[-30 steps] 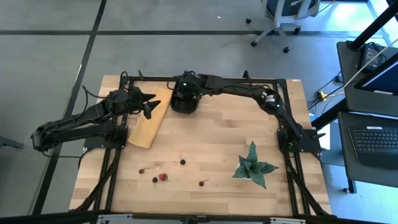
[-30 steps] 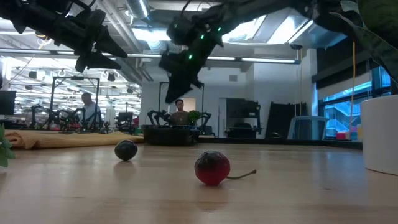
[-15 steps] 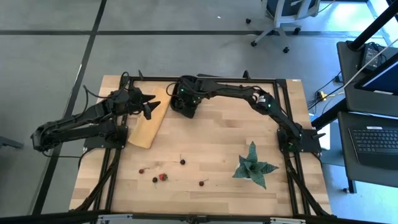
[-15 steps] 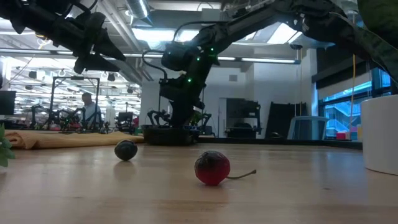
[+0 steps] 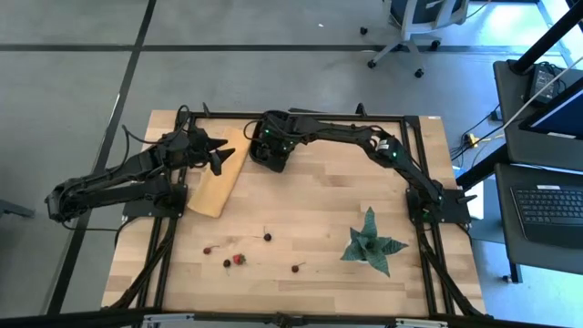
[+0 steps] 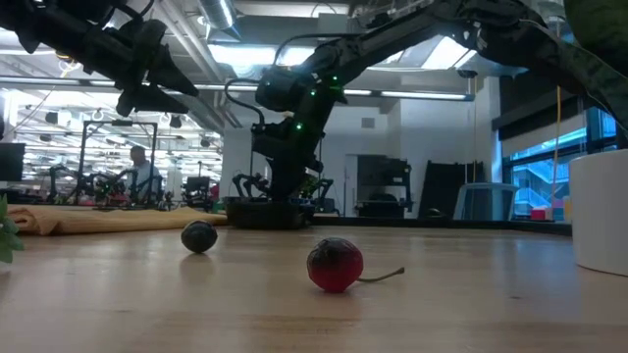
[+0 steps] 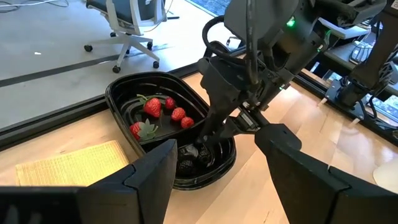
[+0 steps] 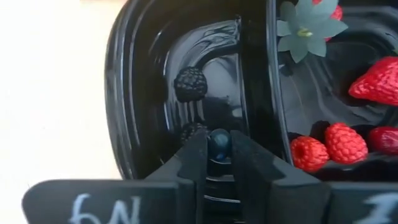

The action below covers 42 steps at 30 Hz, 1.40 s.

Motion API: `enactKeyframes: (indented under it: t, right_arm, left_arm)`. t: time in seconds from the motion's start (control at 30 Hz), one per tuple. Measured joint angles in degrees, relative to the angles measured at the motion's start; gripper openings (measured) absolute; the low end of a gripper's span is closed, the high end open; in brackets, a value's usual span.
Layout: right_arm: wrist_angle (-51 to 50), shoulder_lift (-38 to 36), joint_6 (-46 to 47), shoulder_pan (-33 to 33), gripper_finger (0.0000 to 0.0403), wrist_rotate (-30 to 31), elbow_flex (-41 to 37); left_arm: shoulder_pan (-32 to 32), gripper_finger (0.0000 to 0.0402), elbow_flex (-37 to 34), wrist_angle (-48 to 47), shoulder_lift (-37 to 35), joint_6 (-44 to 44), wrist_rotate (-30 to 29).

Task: Pick and placing Produce into tupperware
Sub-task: Put the blueberry into the black bin, then put the top black cherry into the black bin

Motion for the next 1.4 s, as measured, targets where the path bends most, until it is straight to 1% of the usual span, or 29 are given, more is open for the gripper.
enactKeyframes:
  t: [0.17, 0.73, 0.83, 1.03, 1.13, 1.3, 1.4]
  right_arm:
    - [0.0, 0.0, 0.0, 0.0, 0.0079, 0.0, 0.0]
    - [0.0, 0.0, -0.5, -0.1, 0.0082, 0.0, 0.0]
    - [0.0, 0.0, -0.5, -0.1, 0.0095, 0.0, 0.0]
    - [0.0, 0.0, -0.2, -0.1, 0.0144, 0.0, 0.0]
    - [0.0, 0.0, -0.3, -0.1, 0.0161, 0.0, 0.0]
    - [-4.6, -0.1, -1.7, 0.3, 0.0174, 0.0, 4.7]
    - [-9.1, -0.1, -3.3, 1.2, 0.0174, 0.2, 9.6]
  left_arm:
    - [0.0, 0.0240, 0.0, 0.0, 0.0, 0.0, 0.0]
    - [0.0, 0.0240, 0.0, 0.0, 0.0, 0.0, 0.0]
    - [0.0, 0.0240, 0.0, 0.0, 0.0, 0.0, 0.0]
    - [0.0, 0.0240, 0.0, 0.0, 0.0, -0.1, 0.0]
    - [0.0, 0.0240, 0.0, 0.0, 0.0, -0.1, 0.0]
    - [0.0, 0.0240, 0.0, 0.0, 0.0, -0.1, 0.0]
    - [0.0, 0.0240, 0.0, 0.0, 0.0, -0.1, 0.0]
